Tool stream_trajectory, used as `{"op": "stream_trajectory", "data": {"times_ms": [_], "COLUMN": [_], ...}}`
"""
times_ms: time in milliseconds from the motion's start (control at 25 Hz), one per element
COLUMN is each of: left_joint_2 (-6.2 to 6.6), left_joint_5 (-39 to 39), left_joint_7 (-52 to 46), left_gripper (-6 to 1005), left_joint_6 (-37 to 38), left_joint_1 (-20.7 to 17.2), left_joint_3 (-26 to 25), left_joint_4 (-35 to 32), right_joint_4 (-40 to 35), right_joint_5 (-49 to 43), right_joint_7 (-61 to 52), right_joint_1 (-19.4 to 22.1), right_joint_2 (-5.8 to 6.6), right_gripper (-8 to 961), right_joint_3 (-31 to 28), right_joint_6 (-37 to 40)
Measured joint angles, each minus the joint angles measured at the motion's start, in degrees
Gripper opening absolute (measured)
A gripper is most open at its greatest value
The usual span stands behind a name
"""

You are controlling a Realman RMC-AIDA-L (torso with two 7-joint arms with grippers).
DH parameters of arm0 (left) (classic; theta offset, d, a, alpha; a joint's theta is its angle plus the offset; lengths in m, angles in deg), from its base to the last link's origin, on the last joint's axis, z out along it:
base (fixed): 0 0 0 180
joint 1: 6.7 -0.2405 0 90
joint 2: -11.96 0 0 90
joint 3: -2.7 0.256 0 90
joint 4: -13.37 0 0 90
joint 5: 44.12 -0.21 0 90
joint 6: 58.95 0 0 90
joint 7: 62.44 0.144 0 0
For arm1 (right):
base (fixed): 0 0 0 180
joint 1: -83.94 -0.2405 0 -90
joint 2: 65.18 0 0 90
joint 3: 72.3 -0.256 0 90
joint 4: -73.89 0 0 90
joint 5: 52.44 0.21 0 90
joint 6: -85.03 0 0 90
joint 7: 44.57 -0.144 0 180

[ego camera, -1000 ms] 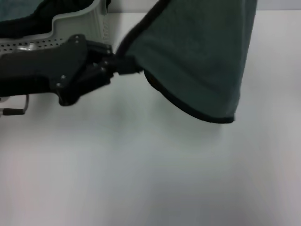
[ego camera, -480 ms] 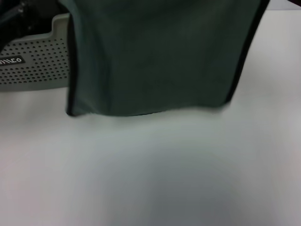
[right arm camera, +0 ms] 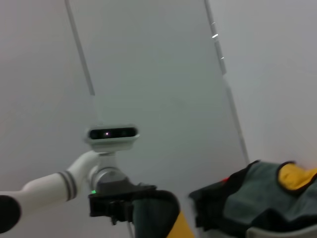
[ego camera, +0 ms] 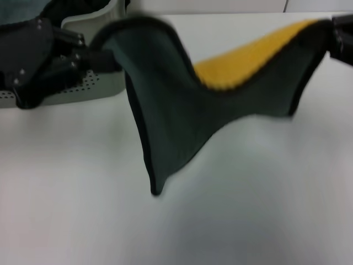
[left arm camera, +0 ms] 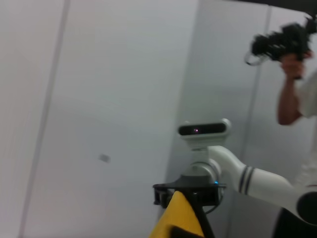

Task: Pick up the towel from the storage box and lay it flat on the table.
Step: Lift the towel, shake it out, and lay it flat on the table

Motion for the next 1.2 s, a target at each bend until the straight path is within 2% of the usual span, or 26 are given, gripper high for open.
{"op": "stream_trajectory", "data": {"times_ms": [80, 200, 440, 560, 680, 800, 920, 1040, 1120, 1200], "left_joint_2": [0.05, 0.31, 0.96, 1.85, 2.60, 2.83, 3.15, 5.33, 7.31, 8.06], "left_joint_5": [0.88, -0.15, -10.01, -11.99, -11.80, -11.52, -9.61, -2.84, 2.27, 3.80], "left_joint_7": [0.03, -0.21, 0.50, 0.98, 0.87, -0.35, -0.62, -0.96, -2.17, -4.38], "left_gripper": [47, 49, 52, 54, 56, 58, 59, 61, 62, 63], "left_joint_6": [-0.02, -0.68, -6.32, -7.06, -5.15, -1.25, 0.27, 0.38, 0.38, 0.26], "left_joint_1": [-0.52, 0.21, 7.41, 10.13, 10.43, 9.10, 5.20, -1.11, -4.98, -7.30], "left_joint_3": [1.75, 1.23, -3.20, -4.04, -4.01, -3.69, -0.75, 7.72, 12.69, 14.34], "left_joint_4": [-1.13, -1.88, 0.55, 0.70, 0.63, 0.32, -1.79, -7.07, -11.11, -14.05], "right_joint_4": [-0.26, 0.33, 4.44, 5.44, 4.39, 2.80, 1.37, -1.50, -2.47, -2.04], "right_joint_5": [0.24, 0.40, -0.65, -0.76, -0.76, -0.65, 1.50, 5.26, 7.40, 8.72], "right_joint_7": [-0.02, 0.70, 6.52, 7.66, 7.70, 7.38, 6.69, 5.20, 3.64, 2.46], "right_joint_1": [1.05, 0.12, -5.59, -7.41, -6.39, -2.96, 1.90, 6.17, 7.12, 7.35], "right_joint_2": [-0.27, 0.08, 1.12, 1.75, 1.07, -0.04, -0.29, -0.34, -0.33, -0.20], "right_gripper": [8, 8, 8, 8, 8, 8, 8, 8, 8, 8], "right_joint_3": [0.03, -1.00, -4.79, -5.49, -4.81, -3.31, -0.11, 2.35, 2.06, 1.56], "right_joint_6": [0.57, -1.69, -7.39, -7.93, -6.09, -1.55, 3.27, 6.59, 8.58, 9.69]}}
